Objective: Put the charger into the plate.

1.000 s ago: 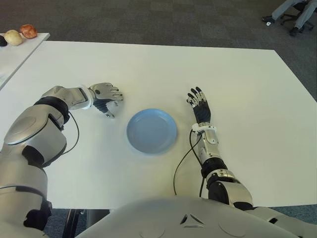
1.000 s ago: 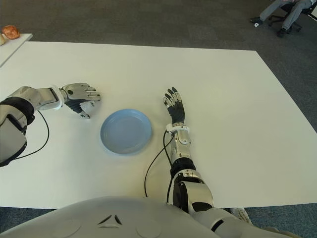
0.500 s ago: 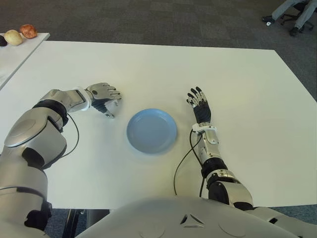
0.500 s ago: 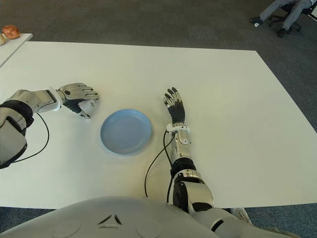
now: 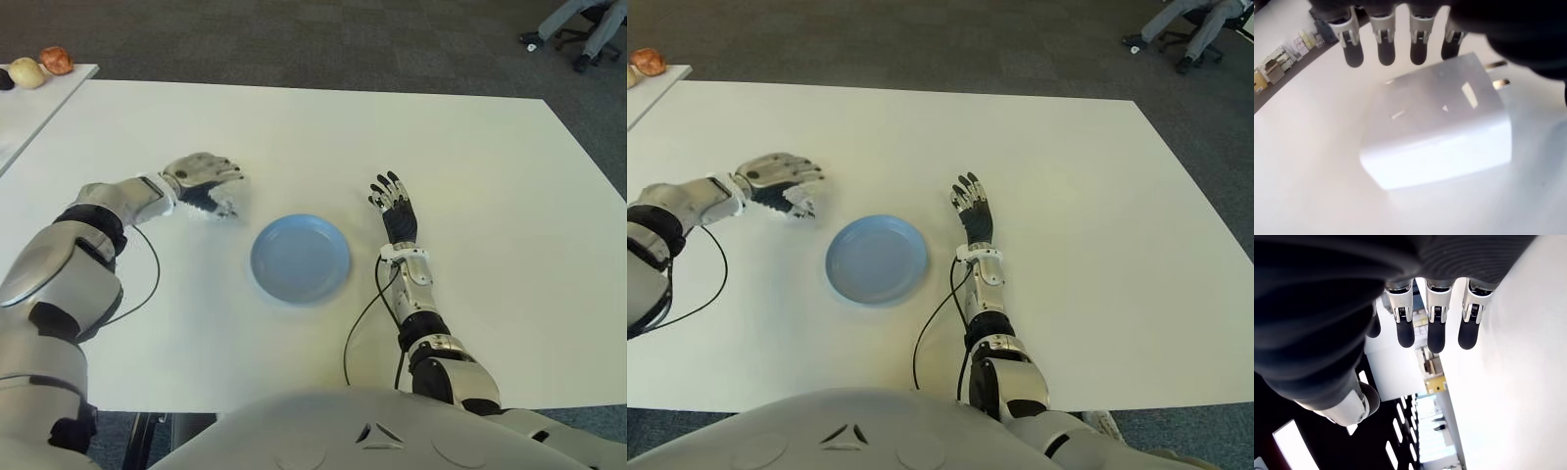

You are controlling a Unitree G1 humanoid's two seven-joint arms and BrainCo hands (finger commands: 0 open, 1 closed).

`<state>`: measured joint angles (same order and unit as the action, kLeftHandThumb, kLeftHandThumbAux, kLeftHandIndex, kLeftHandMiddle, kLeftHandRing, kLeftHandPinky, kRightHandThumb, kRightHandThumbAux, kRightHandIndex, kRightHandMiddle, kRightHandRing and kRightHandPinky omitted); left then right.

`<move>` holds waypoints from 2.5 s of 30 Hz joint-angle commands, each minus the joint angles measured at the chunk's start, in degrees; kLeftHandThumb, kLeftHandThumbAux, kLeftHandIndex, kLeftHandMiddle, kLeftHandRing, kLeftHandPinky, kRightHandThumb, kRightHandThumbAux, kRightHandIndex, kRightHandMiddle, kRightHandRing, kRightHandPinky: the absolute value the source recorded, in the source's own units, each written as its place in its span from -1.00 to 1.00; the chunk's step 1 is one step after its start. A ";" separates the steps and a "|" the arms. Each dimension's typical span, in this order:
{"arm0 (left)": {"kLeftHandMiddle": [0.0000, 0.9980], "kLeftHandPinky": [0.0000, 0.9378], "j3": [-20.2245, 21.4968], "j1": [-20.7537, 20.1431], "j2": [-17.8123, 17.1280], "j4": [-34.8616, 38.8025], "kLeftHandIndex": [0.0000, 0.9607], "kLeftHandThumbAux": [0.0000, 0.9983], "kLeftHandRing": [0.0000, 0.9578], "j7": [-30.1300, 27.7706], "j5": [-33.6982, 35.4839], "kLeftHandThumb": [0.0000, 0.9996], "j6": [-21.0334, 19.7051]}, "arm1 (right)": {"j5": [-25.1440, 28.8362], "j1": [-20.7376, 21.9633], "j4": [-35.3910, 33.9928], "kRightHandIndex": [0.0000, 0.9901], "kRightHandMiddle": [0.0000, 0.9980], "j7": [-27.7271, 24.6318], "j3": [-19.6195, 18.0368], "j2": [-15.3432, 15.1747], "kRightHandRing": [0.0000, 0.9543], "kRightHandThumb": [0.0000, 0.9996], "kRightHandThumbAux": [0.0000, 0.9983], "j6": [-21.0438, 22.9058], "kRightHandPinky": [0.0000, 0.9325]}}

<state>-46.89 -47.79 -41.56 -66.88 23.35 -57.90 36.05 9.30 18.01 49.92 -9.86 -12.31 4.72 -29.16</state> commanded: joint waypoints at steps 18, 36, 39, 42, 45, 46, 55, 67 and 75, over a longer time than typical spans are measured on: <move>-1.00 -1.00 13.93 12.43 -3.09 16.18 -1.00 -0.79 -1.00 -0.43 8.89 -0.14 -2.48 | 0.12 -2.67 5.96 -0.86 -0.72 0.97 -0.17 -0.16 -0.70 -0.58 0.47 2.75 -0.59; -1.00 -1.00 18.32 18.38 -2.37 18.45 -1.00 -0.80 -1.00 0.81 10.96 -0.19 -6.54 | 0.00 -2.66 6.60 -0.88 -0.73 0.54 0.04 -0.24 -0.71 -0.59 0.49 1.19 -0.61; -1.00 -1.00 20.01 20.16 -1.91 18.65 -1.00 -0.81 -1.00 -0.34 12.65 -0.18 -8.33 | 0.13 -2.64 6.89 -0.88 -0.73 0.19 -0.02 -0.27 -0.72 -0.59 0.49 0.62 -0.61; -1.00 -1.00 21.54 21.96 -1.27 18.03 -1.00 -0.82 -1.00 -1.23 14.37 -0.18 -9.94 | 0.16 -2.60 7.20 -0.88 -0.73 -0.09 -0.05 -0.31 -0.72 -0.59 0.49 0.04 -0.61; -1.00 -1.00 22.48 22.55 0.69 14.13 -1.00 -0.82 -1.00 -1.55 15.98 -0.19 -11.27 | 0.19 -2.44 7.59 -0.88 -0.73 -0.34 -0.11 -0.38 -0.72 -0.60 0.49 -0.46 -0.61; -1.00 -1.00 22.64 22.54 1.37 12.73 -1.00 -0.82 -1.00 -1.48 16.34 -0.19 -11.60 | 0.21 -2.39 7.69 -0.88 -0.73 -0.40 -0.12 -0.40 -0.72 -0.60 0.49 -0.58 -0.61; -1.00 -1.00 24.02 22.48 4.54 7.30 -1.00 -0.80 -1.00 -1.73 18.85 -0.22 -13.54 | 0.29 -2.36 8.11 -0.87 -0.72 -0.64 -0.23 -0.37 -0.71 -0.61 0.47 -1.53 -0.59; -1.00 -1.00 24.03 23.41 5.31 5.71 -1.00 -0.78 -1.00 -1.34 19.42 -0.21 -15.65 | 0.55 -2.28 8.69 -0.86 -0.73 -1.34 -0.48 -0.32 -0.73 -0.61 0.46 -2.53 -0.62; -1.00 -1.00 23.99 23.31 6.14 2.91 -1.00 -0.78 -1.00 -1.16 20.00 -0.22 -15.48 | 0.87 -2.27 8.70 -0.86 -0.73 -1.90 -0.67 -0.28 -0.74 -0.60 0.47 -2.43 -0.63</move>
<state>-23.09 -25.25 -36.55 -62.54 22.70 -38.73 20.75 9.32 20.14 55.07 -11.79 -12.38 4.10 -33.78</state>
